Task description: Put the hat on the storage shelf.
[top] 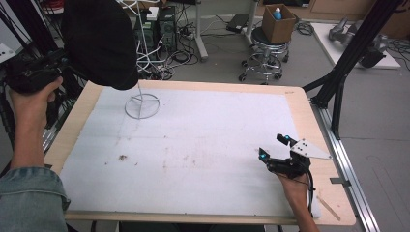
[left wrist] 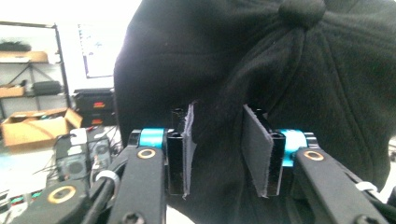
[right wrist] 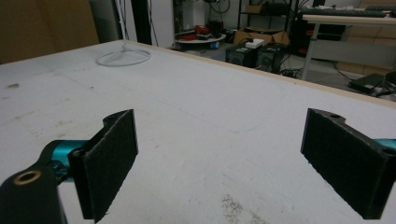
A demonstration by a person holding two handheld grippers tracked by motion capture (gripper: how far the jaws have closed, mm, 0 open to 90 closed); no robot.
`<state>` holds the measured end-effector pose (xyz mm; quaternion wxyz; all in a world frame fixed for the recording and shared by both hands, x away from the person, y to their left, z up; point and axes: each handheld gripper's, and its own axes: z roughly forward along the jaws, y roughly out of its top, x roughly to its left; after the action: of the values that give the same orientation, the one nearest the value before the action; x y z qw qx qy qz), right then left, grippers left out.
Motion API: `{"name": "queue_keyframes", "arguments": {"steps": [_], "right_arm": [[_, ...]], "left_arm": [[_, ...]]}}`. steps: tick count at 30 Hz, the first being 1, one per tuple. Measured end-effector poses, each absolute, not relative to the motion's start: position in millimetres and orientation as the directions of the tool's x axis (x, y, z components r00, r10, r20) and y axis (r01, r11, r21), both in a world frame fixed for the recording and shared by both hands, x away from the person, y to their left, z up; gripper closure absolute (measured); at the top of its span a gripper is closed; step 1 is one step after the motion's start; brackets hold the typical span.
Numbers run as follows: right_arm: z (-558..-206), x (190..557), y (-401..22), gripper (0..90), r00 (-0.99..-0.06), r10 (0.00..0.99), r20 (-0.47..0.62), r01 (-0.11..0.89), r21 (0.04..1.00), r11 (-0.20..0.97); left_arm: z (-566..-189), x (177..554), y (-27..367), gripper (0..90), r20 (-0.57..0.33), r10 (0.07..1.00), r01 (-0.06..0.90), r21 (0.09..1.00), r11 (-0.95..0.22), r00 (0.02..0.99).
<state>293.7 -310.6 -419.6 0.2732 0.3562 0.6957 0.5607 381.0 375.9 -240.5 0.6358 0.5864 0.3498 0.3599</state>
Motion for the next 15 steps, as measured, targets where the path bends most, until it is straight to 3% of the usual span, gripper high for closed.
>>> {"name": "queue_keyframes", "arguments": {"steps": [15], "right_arm": [[-419.9,303.4,-309.5,10.2,-0.556,0.83,0.051,0.179,0.982,0.06]], "left_arm": [[-241.4,352.5,364.0,50.5,0.015,0.874,-0.058,0.998,0.015,0.485]]}}
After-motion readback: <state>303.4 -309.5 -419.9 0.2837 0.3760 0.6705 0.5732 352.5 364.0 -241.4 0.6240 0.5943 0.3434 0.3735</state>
